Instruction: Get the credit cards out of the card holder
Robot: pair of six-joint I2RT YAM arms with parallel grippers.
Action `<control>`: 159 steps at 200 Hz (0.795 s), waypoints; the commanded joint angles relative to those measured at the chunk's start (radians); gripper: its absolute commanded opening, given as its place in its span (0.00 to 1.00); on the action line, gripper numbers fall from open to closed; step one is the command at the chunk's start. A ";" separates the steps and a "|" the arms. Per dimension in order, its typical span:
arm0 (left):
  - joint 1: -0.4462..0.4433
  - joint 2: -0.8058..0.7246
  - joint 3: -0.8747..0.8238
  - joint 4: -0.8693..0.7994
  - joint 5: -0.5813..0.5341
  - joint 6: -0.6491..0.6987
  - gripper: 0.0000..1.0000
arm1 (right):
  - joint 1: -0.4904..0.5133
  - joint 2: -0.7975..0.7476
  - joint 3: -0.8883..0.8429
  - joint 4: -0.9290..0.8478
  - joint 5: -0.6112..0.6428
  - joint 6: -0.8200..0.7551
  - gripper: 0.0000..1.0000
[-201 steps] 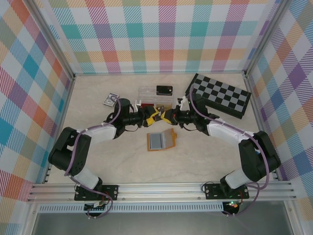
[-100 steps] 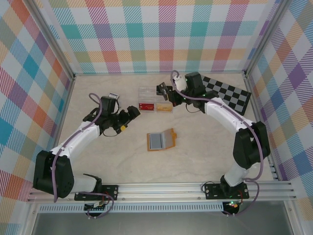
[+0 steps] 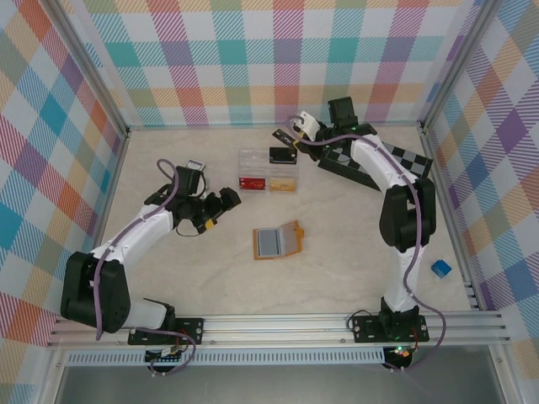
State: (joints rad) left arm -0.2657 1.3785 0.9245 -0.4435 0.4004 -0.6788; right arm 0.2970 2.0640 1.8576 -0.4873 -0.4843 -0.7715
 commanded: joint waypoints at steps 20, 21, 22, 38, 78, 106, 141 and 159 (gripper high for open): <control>0.017 0.027 0.040 -0.022 0.041 0.022 1.00 | -0.012 0.105 0.180 -0.277 -0.158 -0.253 0.00; 0.017 0.027 0.041 -0.023 0.040 0.022 1.00 | -0.012 0.108 0.182 -0.278 -0.157 -0.254 0.00; 0.017 0.028 0.041 -0.024 0.039 0.022 1.00 | -0.012 0.110 0.185 -0.278 -0.156 -0.255 0.00; 0.017 0.029 0.040 -0.026 0.040 0.021 1.00 | -0.012 0.138 0.209 -0.272 -0.135 -0.269 0.00; 0.017 0.040 0.032 -0.021 0.044 0.019 1.00 | -0.018 0.188 0.253 -0.229 -0.137 -0.247 0.00; 0.016 0.038 0.029 -0.018 0.046 0.020 1.00 | -0.019 0.225 0.291 -0.271 -0.091 -0.280 0.00; 0.016 0.045 0.025 -0.012 0.047 0.024 1.00 | -0.027 0.225 0.272 -0.257 -0.072 -0.283 0.00; 0.016 0.051 0.025 -0.011 0.057 0.024 1.00 | -0.031 0.227 0.276 -0.249 -0.071 -0.283 0.00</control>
State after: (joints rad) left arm -0.2657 1.4151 0.9340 -0.4435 0.4294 -0.6750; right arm 0.2764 2.2791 2.1113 -0.7273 -0.5365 -1.0153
